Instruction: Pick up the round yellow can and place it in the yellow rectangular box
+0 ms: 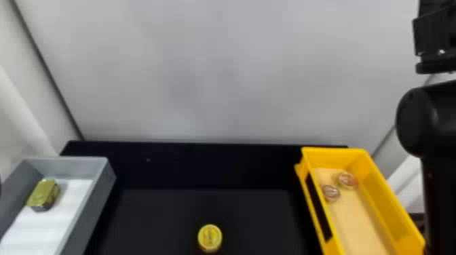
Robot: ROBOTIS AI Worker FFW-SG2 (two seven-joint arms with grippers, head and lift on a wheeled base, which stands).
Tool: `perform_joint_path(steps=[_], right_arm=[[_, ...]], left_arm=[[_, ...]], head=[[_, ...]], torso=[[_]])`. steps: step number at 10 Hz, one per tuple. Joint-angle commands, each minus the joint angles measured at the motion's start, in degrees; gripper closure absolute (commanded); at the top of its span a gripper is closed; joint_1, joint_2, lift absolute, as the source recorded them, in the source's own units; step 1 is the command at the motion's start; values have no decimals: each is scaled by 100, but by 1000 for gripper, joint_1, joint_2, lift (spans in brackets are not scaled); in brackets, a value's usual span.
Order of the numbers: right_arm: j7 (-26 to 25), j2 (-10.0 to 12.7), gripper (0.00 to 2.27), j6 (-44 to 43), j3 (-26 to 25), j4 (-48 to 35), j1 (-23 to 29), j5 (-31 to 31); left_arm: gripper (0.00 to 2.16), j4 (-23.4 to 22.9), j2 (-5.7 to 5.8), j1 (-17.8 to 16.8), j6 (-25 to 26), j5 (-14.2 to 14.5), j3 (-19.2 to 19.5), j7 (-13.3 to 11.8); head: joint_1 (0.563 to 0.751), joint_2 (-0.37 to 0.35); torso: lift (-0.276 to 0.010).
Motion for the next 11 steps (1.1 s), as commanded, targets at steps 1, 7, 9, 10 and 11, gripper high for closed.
perform_joint_path(steps=[1, 7, 9, 10, 11], right_arm=[[0, 1, 150, 1, 6, 7, 0, 0], [-9, 1, 150, 1, 41, 42, -9, 0], [-9, 1, 150, 1, 41, 25, -9, 0], [-9, 1, 150, 1, 41, 25, -9, 0], [-9, 1, 150, 18, 32, 16, -9, 0]], left_arm=[[108, 4, -2, 0, -53, 17, 34, -26], [108, 4, -2, 9, -62, 26, 34, -35], [108, 4, 7, 0, -62, 26, 34, -35], [108, 4, 7, 0, -62, 26, 34, -35], [108, 4, 7, 0, -62, 26, 34, -35]], head=[[694, -78], [694, -78], [694, -78], [694, -78], [694, -78]], torso=[[-1], [-1], [-1], [-1], [-1]])
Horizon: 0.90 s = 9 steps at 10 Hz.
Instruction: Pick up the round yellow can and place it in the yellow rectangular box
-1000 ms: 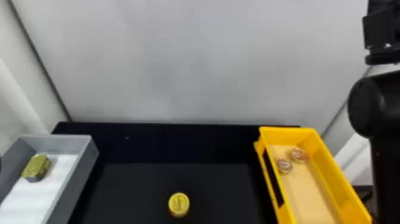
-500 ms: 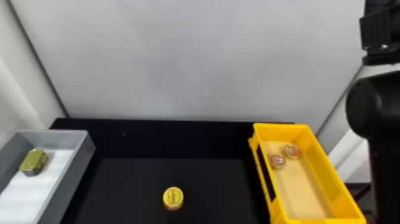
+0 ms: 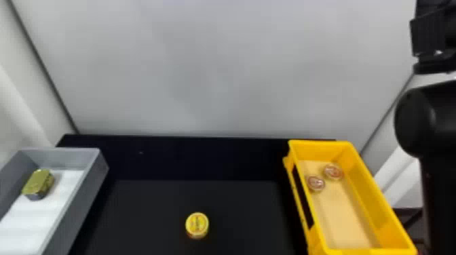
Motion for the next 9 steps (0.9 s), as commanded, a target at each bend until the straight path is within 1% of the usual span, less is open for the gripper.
perform_joint_path(steps=[1, 2, 3, 5, 6, 7, 8, 9], right_arm=[[-9, 0, 150, 110, -9, -7, 7, 0], [-115, 9, 150, 453, 0, -51, 25, -211], [-326, 44, 150, 1060, -26, -113, 95, -624], [-396, 264, 150, 2423, -273, -192, 297, -1336], [-369, 422, 148, 3109, -422, -183, 385, -1591], [-36, 641, 147, 4155, -712, -77, 341, -1908], [369, 712, 140, 4947, -906, 133, 262, -2083], [597, 659, 133, 5378, -976, 441, 253, -2400]], left_arm=[[108, 0, 1, -1, 0, 0, 0, 0], [108, 0, -7, -1, 9, 8, -9, 0], [108, 0, -7, -1, 9, 0, -9, 0], [108, 0, -25, -1, 18, 0, -26, 0], [108, 0, -34, -1, 18, 0, -26, -9], [108, -9, -34, -1, 27, 8, -26, -9], [108, 0, -34, -1, 27, 8, -26, 0], [108, 0, -43, 16, 27, 8, -17, 0]], head=[[694, -78], [694, -78], [694, -78], [694, -78], [694, -78], [694, -78], [694, -78], [694, -78]], torso=[[-1], [-1], [-1], [-1], [-1], [-1], [-1], [-1]])
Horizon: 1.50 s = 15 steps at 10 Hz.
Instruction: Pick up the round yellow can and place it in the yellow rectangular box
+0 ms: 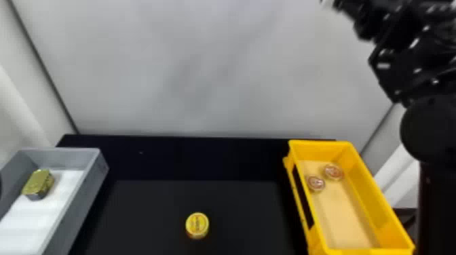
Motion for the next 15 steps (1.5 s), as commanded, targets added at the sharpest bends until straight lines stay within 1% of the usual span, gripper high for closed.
perform_joint_path(steps=[1, 3, 4, 5, 6, 7, 8, 9, 10, 11, 12, 15], right_arm=[[492, -60, 113, 1216, -231, 851, -30, -763], [1169, -95, 96, 1489, -258, 1766, 225, -825], [2224, -139, 67, 882, -205, 2407, 418, -693], [2356, -147, 81, 943, -73, 2776, 436, -693], [2470, -139, 87, 908, 147, 3330, 445, -693], [2716, -139, 102, 899, 331, 3734, 410, -693], [3244, -139, 113, 935, 701, 4253, 234, -508], [4150, -112, 113, 838, 1158, 4701, 32, 221], [5108, 28, 105, 504, 1439, 4965, -12, 1390], [5768, 336, 99, 205, 1387, 5272, 14, 2349], [6295, 608, 94, -68, 1264, 5571, 23, 3158], [6374, 556, 90, -595, 2178, 6186, -206, 2815]], left_arm=[[108, 2, -7, 43, 0, 4, 28, 2], [108, 11, -25, 61, 0, 21, 28, 2], [108, 28, -25, 61, 0, 30, 28, 2], [108, 46, -33, 52, 0, 48, 2, 2], [108, 55, -25, 43, 0, 48, -16, 2], [108, 64, -25, -1, 0, 48, -42, 2], [108, 72, -25, -18, -9, 48, -69, 2], [108, 90, -33, -45, -27, 56, -104, 2], [108, 143, -68, -89, -71, 56, -156, 11], [108, 160, -86, -80, -106, 74, -148, 20], [108, 160, -95, -80, -132, 74, -148, 20], [108, 239, -130, -124, -255, 92, -200, 46]], head=[[694, -78], [694, -78], [694, -78], [694, -78], [694, -78], [694, -78], [694, -78], [694, -78], [694, -78], [694, -78], [694, -78], [694, -78]], torso=[[-1], [-1], [-1], [-1], [-1], [-1], [-1], [-1], [-1], [-1], [-1], [-1]])
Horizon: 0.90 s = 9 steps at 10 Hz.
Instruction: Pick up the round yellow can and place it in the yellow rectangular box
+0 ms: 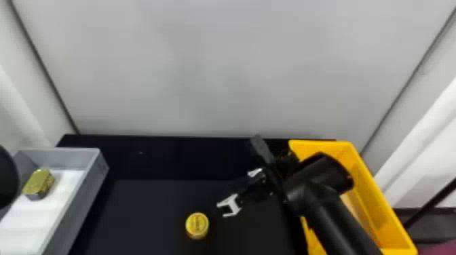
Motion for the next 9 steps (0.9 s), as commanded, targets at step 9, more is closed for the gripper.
perform_joint_path(steps=[9], right_arm=[[-127, 92, 78, -1460, 1385, 1411, -397, -533]], left_arm=[[108, 172, -40, -62, -235, 15, -109, 44]], head=[[694, -78]], torso=[[-1]])
